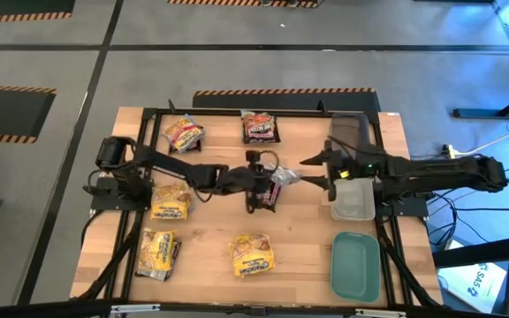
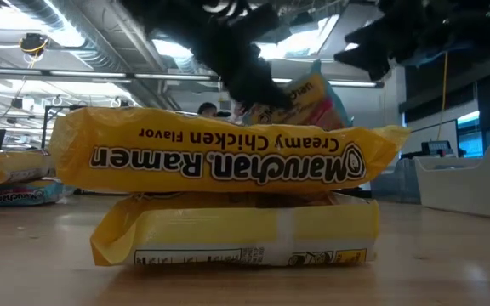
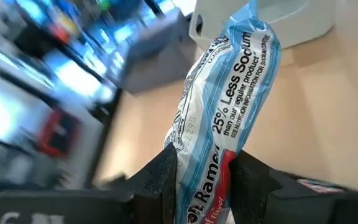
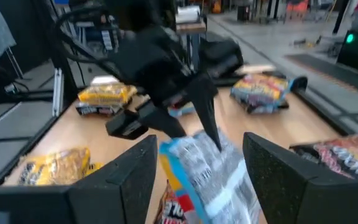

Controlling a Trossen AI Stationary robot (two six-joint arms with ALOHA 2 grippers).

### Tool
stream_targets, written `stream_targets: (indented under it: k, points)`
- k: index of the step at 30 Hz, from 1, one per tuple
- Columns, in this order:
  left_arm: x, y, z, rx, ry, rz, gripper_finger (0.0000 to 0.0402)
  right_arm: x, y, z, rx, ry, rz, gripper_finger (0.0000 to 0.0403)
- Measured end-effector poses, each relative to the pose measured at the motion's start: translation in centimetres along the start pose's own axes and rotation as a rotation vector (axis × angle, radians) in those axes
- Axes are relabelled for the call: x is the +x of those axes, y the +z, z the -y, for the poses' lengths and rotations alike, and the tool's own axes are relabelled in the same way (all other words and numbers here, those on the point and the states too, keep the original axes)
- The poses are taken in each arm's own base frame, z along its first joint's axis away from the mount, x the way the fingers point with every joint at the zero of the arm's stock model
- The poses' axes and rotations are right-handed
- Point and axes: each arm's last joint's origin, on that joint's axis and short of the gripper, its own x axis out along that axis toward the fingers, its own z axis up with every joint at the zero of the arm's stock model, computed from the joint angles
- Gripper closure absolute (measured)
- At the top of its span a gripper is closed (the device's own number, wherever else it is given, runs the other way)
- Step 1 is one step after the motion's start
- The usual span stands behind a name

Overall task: Sort Maruchan noodles
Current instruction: Put the blue noodle pack into the black bin

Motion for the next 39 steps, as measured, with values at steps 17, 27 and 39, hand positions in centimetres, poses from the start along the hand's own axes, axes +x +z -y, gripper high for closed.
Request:
stream_targets:
  k: [17, 27, 39]
  points:
    - [-0.3, 3.0, -4.1, -0.362, -0.171, -0.191, 0.0296, 3.5, 0.1, 0.7, -0.067, -0.087, -0.384, 0.0119]
    - [-0.4, 3.1, -4.0, -0.363, -0.174, -0.181, 0.0296, 6.7, -2.1, 1.1, -0.101, -0.022, -0.418, 0.0113]
    - [-0.4, 3.1, -4.0, -0.355, -0.172, -0.181, 0.0292, 6.9, -2.2, 1.3, -0.159, -0.056, -0.419, 0.0313]
